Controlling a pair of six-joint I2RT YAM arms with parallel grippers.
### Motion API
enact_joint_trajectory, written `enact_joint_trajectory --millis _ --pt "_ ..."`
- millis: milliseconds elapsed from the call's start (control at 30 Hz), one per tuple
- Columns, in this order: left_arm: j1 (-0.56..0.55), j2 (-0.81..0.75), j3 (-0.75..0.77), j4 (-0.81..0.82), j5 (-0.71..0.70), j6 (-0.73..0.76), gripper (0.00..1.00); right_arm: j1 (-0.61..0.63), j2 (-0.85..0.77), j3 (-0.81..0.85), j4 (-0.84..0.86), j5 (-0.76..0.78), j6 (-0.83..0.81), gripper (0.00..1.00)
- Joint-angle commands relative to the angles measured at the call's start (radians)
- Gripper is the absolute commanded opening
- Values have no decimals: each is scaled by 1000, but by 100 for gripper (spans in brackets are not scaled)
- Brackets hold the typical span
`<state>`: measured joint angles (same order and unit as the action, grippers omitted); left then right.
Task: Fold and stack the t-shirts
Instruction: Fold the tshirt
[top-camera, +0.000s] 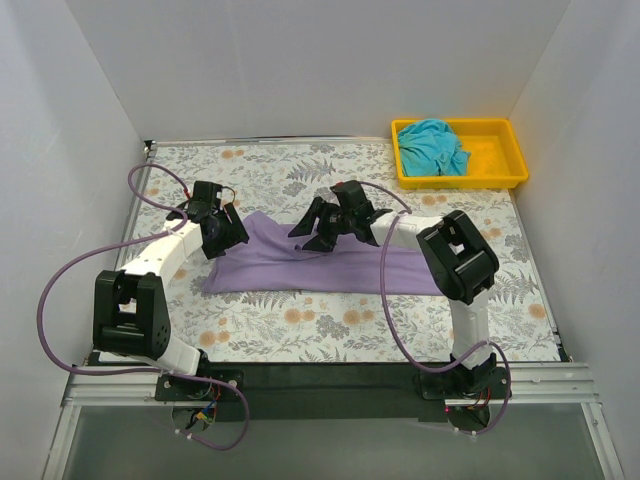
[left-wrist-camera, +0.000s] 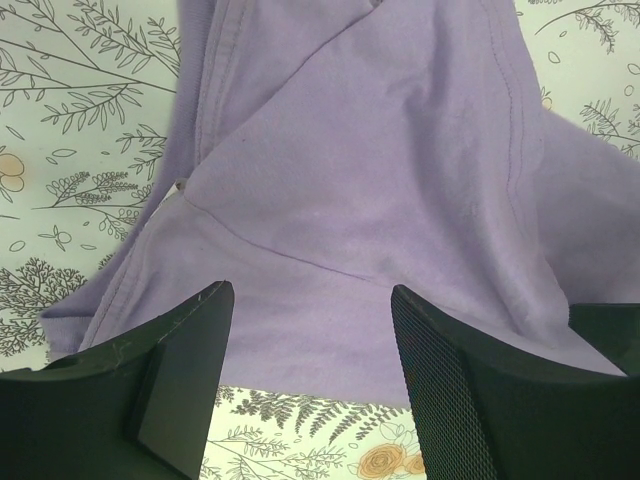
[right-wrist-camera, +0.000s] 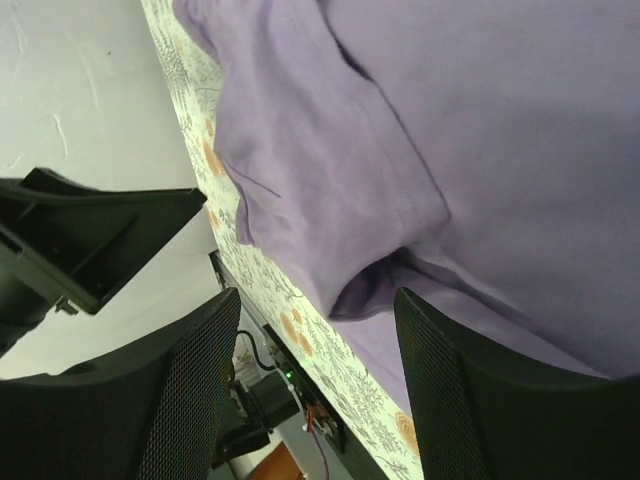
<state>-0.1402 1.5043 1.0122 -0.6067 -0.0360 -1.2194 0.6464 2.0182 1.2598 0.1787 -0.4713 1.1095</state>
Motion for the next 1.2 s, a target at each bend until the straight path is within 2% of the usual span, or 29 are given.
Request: enact_joint_trajectory --millis 0,500,900,1167 --pt "-2 -56 -11 16 10 11 60 13 25 -10 61 11 102 59" --pt "-15 -38 -78 51 35 -6 60 38 137 33 149 17 176 59" --pt "-15 -56 -172 53 54 -22 60 35 178 90 188 56 135 55" --pt "-15 -75 -198 42 47 -25 60 16 172 92 185 85 35 50"
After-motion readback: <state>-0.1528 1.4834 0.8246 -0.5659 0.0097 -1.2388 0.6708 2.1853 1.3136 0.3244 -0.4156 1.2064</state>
